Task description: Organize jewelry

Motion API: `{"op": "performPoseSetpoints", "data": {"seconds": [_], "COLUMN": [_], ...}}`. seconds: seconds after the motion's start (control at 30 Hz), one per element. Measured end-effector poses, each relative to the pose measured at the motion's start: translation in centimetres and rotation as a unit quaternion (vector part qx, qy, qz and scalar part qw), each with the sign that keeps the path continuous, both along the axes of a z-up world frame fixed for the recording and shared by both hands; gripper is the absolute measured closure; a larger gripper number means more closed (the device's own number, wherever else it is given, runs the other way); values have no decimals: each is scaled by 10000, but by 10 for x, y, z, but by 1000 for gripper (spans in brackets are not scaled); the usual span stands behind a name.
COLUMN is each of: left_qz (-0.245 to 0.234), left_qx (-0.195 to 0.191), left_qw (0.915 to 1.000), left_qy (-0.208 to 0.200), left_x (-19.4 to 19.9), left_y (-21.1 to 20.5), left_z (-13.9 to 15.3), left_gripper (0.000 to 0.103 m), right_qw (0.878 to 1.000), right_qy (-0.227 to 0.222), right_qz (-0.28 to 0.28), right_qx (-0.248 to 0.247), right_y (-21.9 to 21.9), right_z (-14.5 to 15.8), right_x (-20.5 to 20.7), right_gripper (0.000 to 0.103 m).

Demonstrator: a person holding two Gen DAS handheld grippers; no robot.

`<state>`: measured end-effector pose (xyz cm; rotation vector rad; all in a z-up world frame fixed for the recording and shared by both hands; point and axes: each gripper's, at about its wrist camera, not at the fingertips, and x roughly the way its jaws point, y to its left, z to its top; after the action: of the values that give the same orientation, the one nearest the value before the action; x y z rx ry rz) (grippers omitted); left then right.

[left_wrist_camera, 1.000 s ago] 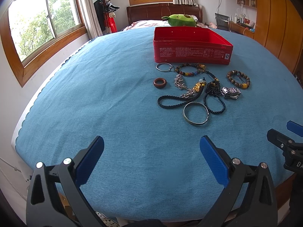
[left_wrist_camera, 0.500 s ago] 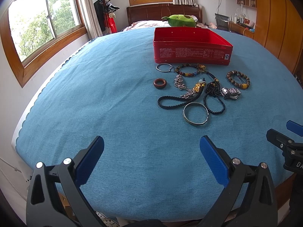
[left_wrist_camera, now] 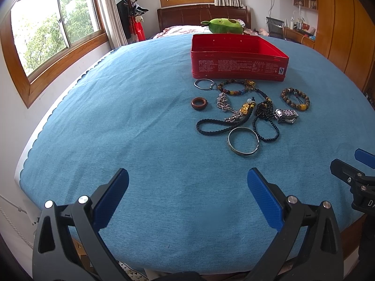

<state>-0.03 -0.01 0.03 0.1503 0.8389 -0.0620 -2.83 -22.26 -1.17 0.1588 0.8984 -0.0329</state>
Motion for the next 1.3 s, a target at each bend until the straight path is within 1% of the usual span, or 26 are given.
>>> {"op": "performPoseSetpoints", "data": {"seconds": [0.57, 0.67, 0.73, 0.8, 0.83, 0.9, 0.93, 0.97, 1.03, 1.1, 1.13, 1.17, 1.23, 1.3], "left_qz": [1, -10, -86, -179, -210, -186, -195, -231, -230, -173, -133, -74, 60, 58], "left_qx": [12, 21, -59, -235, -335, -396, -467, -602, -1058, -1267, -1262, -1210, -1082, -961], "left_qw": [10000, 10000, 9999, 9995, 9991, 9987, 9980, 9964, 9896, 9848, 9845, 9858, 9886, 9893], "left_qy": [23, 28, 28, 79, 146, 255, 386, 543, 949, 1171, 1213, 1166, 1047, 1101], "left_x": [-1, 5, 8, 13, 19, 26, 34, 40, 58, 72, 82, 87, 103, 127], "left_y": [4, 4, 4, 5, 10, 14, 18, 22, 33, 38, 40, 38, 36, 28], "left_z": [2, -2, -3, -6, -7, -10, -13, -15, -19, -22, -22, -21, -17, -16], "left_gripper": [3, 3, 3, 3, 3, 3, 3, 3, 3, 3, 4, 4, 4, 4], "right_qw": [10000, 10000, 10000, 9998, 9997, 9995, 9994, 9988, 9962, 9935, 9926, 9925, 9934, 9943], "right_qy": [2, 11, -5, -20, -46, -96, -81, -23, 127, 205, 205, 183, 166, 157], "right_qz": [5, 19, 88, 174, 216, 281, 325, 398, 535, 610, 634, 649, 615, 559], "right_qx": [-2, -10, 42, 92, 93, 86, 129, 270, 677, 940, 1019, 1020, 949, 890], "right_y": [0, -1, -3, -5, -8, -13, -16, -22, -33, -41, -46, -47, -51, -56], "right_z": [-1, -3, -4, -3, -3, 0, 1, 1, 1, 2, 3, 5, 10, 14], "right_x": [1, 3, 6, 11, 14, 21, 25, 31, 44, 55, 62, 67, 83, 98], "right_gripper": [4, 4, 4, 4, 4, 4, 4, 4, 4, 4, 4, 4, 4, 5]}}
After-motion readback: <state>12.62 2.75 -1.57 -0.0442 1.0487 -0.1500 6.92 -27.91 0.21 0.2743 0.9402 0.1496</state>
